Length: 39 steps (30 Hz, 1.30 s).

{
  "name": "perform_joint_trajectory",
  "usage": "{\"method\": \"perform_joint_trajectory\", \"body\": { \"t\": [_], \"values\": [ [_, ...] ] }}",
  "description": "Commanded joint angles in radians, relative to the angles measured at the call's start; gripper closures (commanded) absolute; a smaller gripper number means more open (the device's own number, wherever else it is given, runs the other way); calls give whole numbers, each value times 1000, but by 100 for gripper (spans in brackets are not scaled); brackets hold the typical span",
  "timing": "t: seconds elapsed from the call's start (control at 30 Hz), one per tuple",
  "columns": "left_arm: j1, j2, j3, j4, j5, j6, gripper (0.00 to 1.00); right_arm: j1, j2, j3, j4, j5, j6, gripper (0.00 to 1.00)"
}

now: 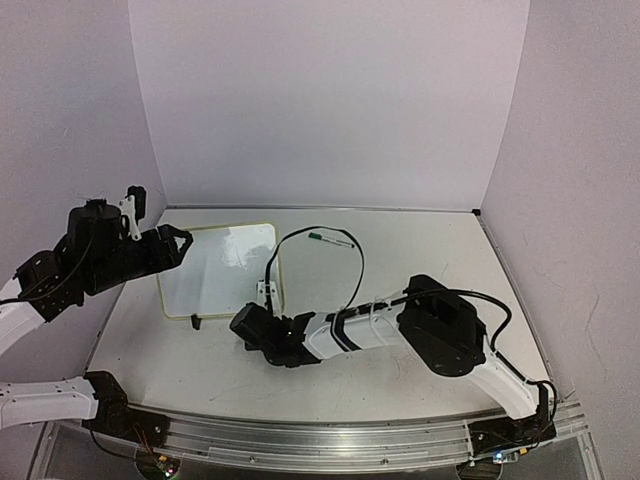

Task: Write a sentence on the whiteboard
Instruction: Move the whiteboard stand to the center of the board.

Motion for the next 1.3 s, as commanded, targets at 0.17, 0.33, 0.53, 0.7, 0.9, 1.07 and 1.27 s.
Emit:
{"method": "perform_joint_trajectory", "body": {
  "t": [0.17, 0.33, 0.53, 0.7, 0.9, 1.07, 1.27],
  "values": [
    [-1, 45, 40, 94, -10, -16, 28, -33, -298, -395, -45, 106, 30, 100],
    [-1, 78, 30, 135, 5, -20, 28, -42, -452, -653, 15, 77, 34, 100],
    [-1, 129, 23, 183, 28, -25, 28, -48, -624, -916, 56, 82, 80, 100],
    [-1, 179, -1, 222, 77, -29, 28, -55, -722, -1063, 80, 99, 141, 100],
    [-1, 242, -55, 258, 177, -35, 28, -57, -807, -1195, 98, 120, 207, 100],
    [-1, 319, -102, 285, 263, -61, 30, -58, -838, -1231, 97, 136, 231, 90],
    [-2, 417, -148, 418, 432, -70, 31, -55, -892, -1238, 74, 108, 226, 69]
  ]
}}
